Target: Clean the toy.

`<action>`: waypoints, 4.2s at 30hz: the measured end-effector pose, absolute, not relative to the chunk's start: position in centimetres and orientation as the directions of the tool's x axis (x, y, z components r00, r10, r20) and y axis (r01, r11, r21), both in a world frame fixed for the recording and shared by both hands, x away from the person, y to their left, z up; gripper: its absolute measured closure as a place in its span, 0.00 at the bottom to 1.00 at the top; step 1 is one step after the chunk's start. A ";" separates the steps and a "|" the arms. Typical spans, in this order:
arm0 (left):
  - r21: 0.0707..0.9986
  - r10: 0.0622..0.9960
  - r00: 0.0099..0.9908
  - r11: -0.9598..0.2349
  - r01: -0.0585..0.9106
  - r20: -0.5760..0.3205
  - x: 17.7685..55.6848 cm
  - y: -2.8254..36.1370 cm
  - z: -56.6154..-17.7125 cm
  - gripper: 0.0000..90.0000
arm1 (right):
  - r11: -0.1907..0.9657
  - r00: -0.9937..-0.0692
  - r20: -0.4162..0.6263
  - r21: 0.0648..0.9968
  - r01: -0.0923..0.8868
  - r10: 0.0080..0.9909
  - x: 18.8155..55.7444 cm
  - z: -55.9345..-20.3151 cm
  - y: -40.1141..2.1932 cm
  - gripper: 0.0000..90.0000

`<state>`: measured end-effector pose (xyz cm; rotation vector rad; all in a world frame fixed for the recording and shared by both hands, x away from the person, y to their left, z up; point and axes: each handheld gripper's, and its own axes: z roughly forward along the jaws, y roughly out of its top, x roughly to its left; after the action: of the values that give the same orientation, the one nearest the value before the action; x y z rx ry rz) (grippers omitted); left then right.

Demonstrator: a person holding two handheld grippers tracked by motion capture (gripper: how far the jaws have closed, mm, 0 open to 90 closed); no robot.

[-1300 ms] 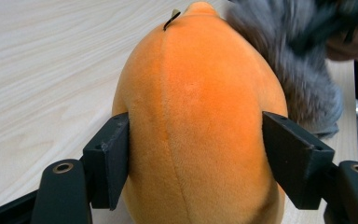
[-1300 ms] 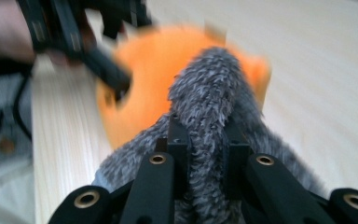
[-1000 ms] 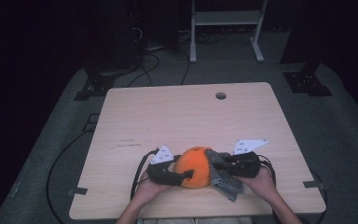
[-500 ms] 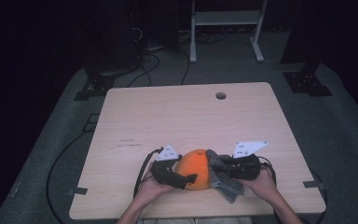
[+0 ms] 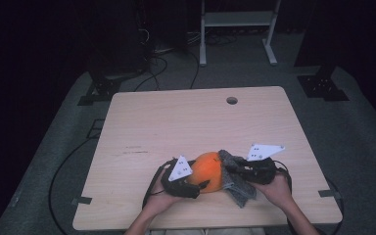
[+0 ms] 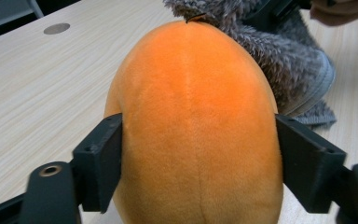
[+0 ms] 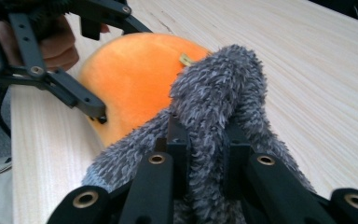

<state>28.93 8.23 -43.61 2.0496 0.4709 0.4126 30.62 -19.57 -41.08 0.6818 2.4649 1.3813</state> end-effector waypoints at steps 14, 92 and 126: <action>0.857 0.442 0.883 -0.506 0.099 0.160 28.6 7.8 -43.6 0.30 | 0.466 -0.863 -0.037 0.853 0.236 0.504 30.2 -40.0 -19.3 0.86; 0.879 0.456 0.889 -0.438 0.191 0.034 29.3 8.8 -43.0 0.18 | 0.485 -0.883 -0.051 0.850 0.208 0.467 29.4 -40.0 -17.7 0.86; 0.869 0.454 0.888 -0.465 0.166 0.074 29.0 8.9 -43.4 0.35 | 0.427 -0.859 0.132 0.824 0.373 0.496 32.2 -41.6 -21.3 0.86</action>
<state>29.03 8.87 -43.41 2.0535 0.4478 0.3637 32.18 -21.27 -41.60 0.7778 2.5406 1.4158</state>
